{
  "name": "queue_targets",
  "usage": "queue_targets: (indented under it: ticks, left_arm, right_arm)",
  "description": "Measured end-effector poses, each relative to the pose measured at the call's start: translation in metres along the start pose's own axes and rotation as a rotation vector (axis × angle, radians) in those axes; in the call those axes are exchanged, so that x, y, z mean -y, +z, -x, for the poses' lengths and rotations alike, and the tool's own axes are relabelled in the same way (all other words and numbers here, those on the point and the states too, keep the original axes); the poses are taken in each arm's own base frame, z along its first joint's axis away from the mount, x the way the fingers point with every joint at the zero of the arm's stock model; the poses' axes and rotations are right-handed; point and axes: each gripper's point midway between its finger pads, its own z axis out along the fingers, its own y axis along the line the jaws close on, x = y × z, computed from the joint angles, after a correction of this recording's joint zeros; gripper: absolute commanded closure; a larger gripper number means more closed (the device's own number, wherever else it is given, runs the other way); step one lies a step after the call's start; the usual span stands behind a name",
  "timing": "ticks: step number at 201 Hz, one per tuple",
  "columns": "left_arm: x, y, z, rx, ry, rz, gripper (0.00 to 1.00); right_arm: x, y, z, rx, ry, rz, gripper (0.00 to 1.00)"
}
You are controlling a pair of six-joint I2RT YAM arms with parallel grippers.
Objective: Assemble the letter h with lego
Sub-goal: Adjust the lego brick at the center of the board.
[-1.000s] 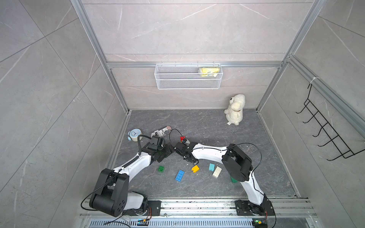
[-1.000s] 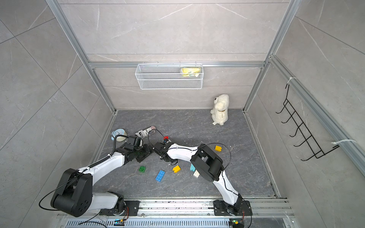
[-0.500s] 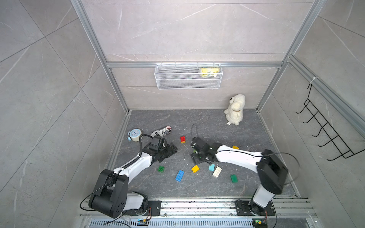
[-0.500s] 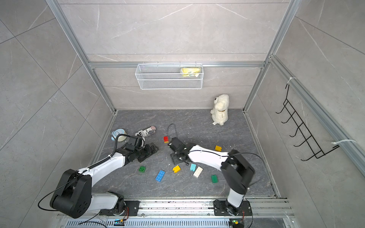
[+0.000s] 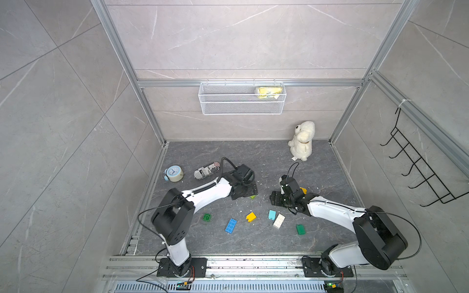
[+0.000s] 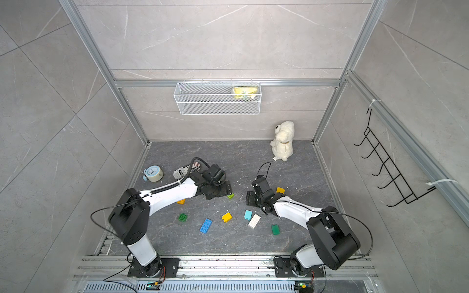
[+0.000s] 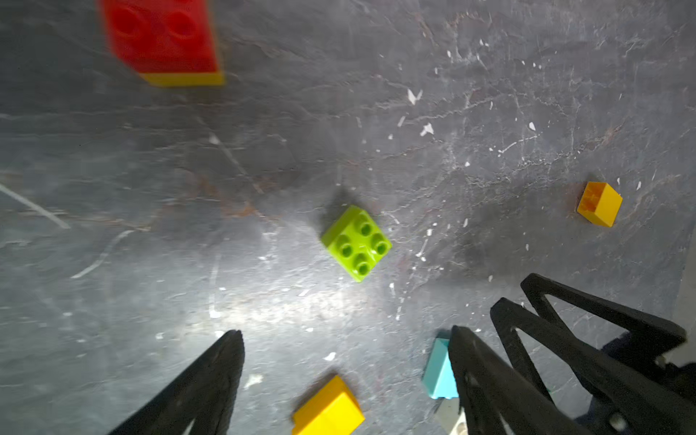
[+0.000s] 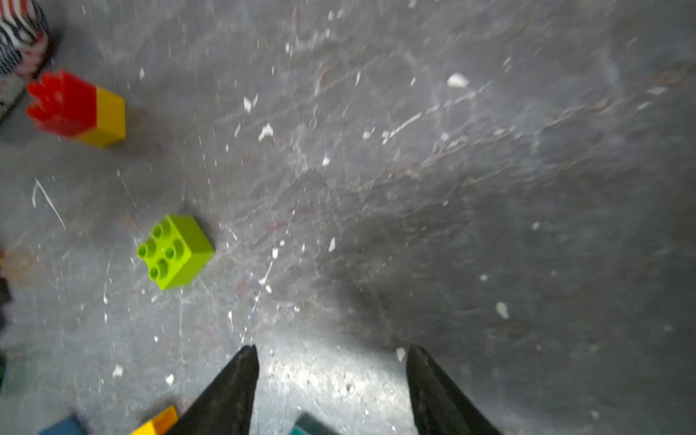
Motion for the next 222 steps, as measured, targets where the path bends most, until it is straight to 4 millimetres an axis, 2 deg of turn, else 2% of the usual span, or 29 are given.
queue_targets:
  ticks: [24, 67, 120, 182, 200, 222]
  left_arm:
    - [0.014, 0.018, -0.003, -0.021, -0.070, 0.061, 0.16]
    - [0.000, 0.045, -0.007, -0.043, -0.227, 0.180, 0.18]
    - [-0.001, 0.059, -0.003, -0.026, -0.350, 0.228, 0.27]
    - [0.001, 0.069, 0.003, -0.012, -0.400, 0.264, 0.52]
    - [0.002, 0.073, 0.005, -0.015, -0.379, 0.273, 0.57]
    - [0.001, 0.072, 0.005, -0.030, -0.319, 0.283, 0.69]
  right_arm:
    - [0.003, -0.003, 0.010, 0.055, 0.032, -0.020, 0.37]
    - [0.011, -0.002, 0.005, 0.057, 0.059, -0.048, 0.37]
    - [0.009, -0.005, 0.008, 0.072, 0.084, -0.037, 0.38]
    - [0.006, -0.006, 0.013, 0.090, 0.097, -0.023, 0.40]
    - [0.007, -0.006, 0.012, 0.088, 0.101, -0.024, 0.41]
    - [0.007, -0.006, 0.012, 0.088, 0.107, -0.023, 0.42]
